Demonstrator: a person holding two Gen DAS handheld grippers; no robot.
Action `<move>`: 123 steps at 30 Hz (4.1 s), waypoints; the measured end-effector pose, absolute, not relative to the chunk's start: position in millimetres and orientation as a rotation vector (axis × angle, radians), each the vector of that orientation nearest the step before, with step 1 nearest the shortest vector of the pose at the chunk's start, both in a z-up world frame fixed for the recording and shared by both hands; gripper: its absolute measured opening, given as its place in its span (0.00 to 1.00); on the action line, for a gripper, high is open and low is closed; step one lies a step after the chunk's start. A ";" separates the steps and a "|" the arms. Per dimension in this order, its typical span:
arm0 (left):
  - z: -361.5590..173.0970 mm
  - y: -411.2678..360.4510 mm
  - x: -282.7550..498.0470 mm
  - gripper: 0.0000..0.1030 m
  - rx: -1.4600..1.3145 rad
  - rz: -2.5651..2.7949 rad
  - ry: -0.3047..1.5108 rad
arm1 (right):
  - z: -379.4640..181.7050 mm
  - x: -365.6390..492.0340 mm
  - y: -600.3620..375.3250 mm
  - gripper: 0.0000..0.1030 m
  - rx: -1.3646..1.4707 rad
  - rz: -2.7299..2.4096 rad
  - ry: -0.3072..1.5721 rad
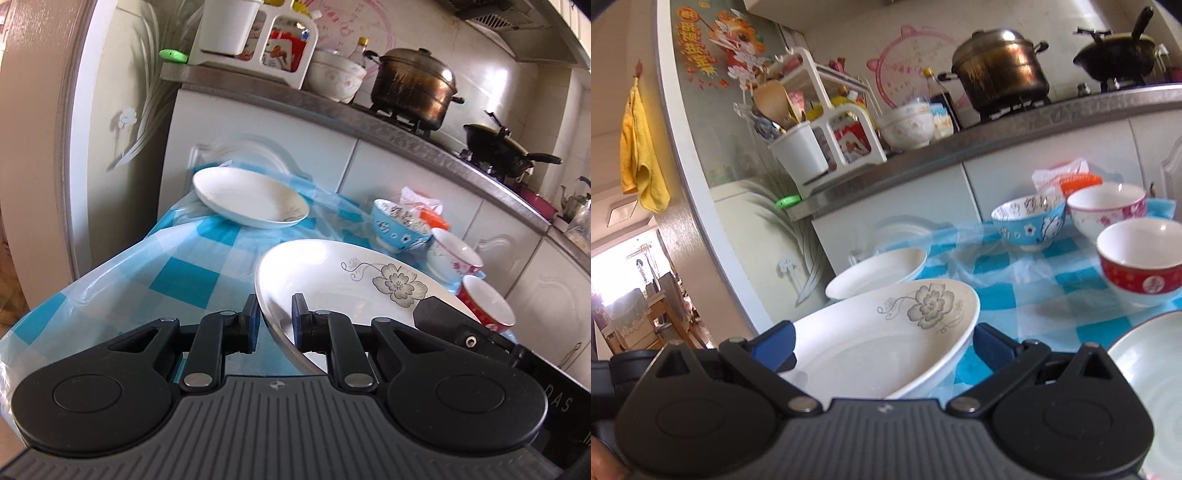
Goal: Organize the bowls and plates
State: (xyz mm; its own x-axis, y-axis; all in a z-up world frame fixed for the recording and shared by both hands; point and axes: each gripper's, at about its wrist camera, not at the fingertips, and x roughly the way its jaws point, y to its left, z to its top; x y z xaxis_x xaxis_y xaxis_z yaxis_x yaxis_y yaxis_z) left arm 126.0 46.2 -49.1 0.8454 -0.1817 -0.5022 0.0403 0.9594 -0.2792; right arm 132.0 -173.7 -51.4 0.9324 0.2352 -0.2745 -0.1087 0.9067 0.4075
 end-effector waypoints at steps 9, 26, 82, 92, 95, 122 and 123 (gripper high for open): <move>-35.8 25.2 110.4 0.14 -0.262 -0.185 0.538 | -42.1 98.6 -186.2 0.98 0.417 0.107 0.325; -37.2 -44.2 93.3 0.14 -0.214 -0.330 0.567 | -35.8 35.8 -237.1 0.98 0.423 -0.075 0.257; -82.7 -119.7 110.0 0.17 -0.144 -0.438 0.677 | -89.4 7.3 -303.7 0.99 0.502 -0.236 0.299; -72.8 -111.0 101.8 0.45 -0.160 -0.408 0.633 | -86.8 2.7 -305.7 0.99 0.491 -0.270 0.281; -63.2 -100.5 99.1 0.50 -0.175 -0.401 0.602 | -85.4 1.4 -305.8 0.99 0.493 -0.277 0.273; -58.7 -7.3 145.7 0.73 -0.311 -0.179 0.593 | -49.7 32.6 -262.4 0.99 0.430 -0.215 0.282; -58.3 -3.2 147.5 0.74 -0.319 -0.172 0.594 | -48.7 35.5 -258.9 0.99 0.424 -0.205 0.288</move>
State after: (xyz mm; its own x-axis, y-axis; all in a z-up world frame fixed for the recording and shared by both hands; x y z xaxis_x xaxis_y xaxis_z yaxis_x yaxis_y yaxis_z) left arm 147.5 -3.2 -58.3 0.8166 -0.2492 -0.5206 0.0672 0.9369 -0.3431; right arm 35.5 -258.9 -48.7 0.9392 -0.1352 -0.3156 0.2540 0.8921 0.3737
